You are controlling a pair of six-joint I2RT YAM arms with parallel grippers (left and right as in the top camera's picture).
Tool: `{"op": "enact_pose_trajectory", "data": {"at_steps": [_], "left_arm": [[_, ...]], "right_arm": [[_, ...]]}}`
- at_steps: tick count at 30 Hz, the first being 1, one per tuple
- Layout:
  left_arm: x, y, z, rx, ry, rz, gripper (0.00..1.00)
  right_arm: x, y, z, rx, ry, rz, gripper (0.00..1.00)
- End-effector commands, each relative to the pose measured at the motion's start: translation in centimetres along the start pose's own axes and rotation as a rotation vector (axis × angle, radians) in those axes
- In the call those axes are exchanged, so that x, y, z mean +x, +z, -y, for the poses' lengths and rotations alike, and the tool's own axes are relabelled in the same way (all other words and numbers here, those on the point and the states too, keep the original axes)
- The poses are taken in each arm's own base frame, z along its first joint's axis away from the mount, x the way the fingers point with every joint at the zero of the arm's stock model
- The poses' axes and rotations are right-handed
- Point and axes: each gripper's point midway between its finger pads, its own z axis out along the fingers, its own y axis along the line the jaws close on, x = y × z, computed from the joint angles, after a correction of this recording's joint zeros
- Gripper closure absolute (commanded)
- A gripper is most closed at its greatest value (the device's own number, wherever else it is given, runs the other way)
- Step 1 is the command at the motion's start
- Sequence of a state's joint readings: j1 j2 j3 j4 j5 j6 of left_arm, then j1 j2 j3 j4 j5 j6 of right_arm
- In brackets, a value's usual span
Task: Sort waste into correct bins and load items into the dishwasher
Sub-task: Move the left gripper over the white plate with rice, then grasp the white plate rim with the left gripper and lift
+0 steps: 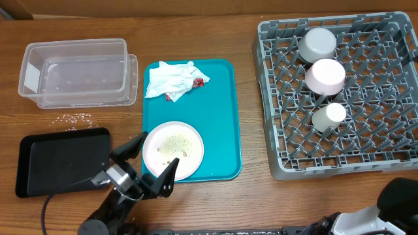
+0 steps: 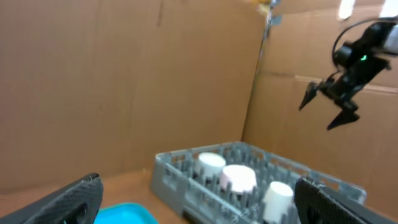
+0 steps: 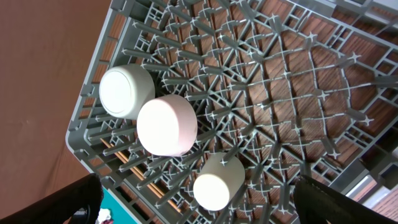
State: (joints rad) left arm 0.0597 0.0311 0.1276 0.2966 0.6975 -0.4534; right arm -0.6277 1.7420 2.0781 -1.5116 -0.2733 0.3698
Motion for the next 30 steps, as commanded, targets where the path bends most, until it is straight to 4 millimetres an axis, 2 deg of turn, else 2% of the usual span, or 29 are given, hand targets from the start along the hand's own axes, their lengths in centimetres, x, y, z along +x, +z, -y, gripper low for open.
{"op": "enact_pose_trajectory", "data": {"at_steps": [1,4,10,14,17,19,21,24,26,28,29,30], "left_arm": [[-4.5,1.0,1.1,-0.021,0.118,-0.034,0.0],[-5.3,2.7,-0.1,-0.086,0.047,-0.234,0.0],[-4.8,5.1,-2.0,-0.14,-0.172,-0.719,0.0],[-5.4,7.0,-2.4,-0.157,-0.425,-0.855,0.0],[-4.7,8.7,-3.0,-0.13,-0.467,-0.904,0.0],[-2.4,8.6,-4.4,-0.278,-0.501,-0.985,0.0],[0.2,7.4,-6.1,-0.506,-0.476,-1.084,0.0],[3.4,5.9,-6.9,-0.807,-0.356,-1.201,0.0],[5.1,6.2,-6.1,-0.886,-0.282,-1.239,0.0],[7.4,7.6,-4.4,-0.86,-0.207,-1.285,0.0],[10.6,9.4,-2.2,-0.786,-0.153,-1.342,0.0],[11.8,9.8,-1.6,-0.766,-0.145,-1.36,0.0]], "right_arm": [[-0.1,-0.2,-0.1,-0.008,0.004,0.006,0.0],[-0.1,-0.2,-0.1,-0.008,0.004,0.006,0.0],[-0.1,-0.2,-0.1,-0.008,0.004,0.006,0.0],[-0.1,-0.2,-0.1,-0.008,0.004,0.006,0.0],[-0.1,-0.2,-0.1,-0.008,0.004,0.006,0.0],[-0.1,-0.2,-0.1,-0.008,0.004,0.006,0.0],[-0.1,-0.2,-0.1,-0.008,0.004,0.006,0.0],[-0.1,-0.2,-0.1,-0.008,0.004,0.006,0.0],[-0.1,-0.2,-0.1,-0.008,0.004,0.006,0.0],[-0.1,-0.2,-0.1,-0.008,0.004,0.006,0.0],[-0.1,-0.2,-0.1,-0.008,0.004,0.006,0.0],[-0.1,-0.2,-0.1,-0.008,0.004,0.006,0.0]]}}
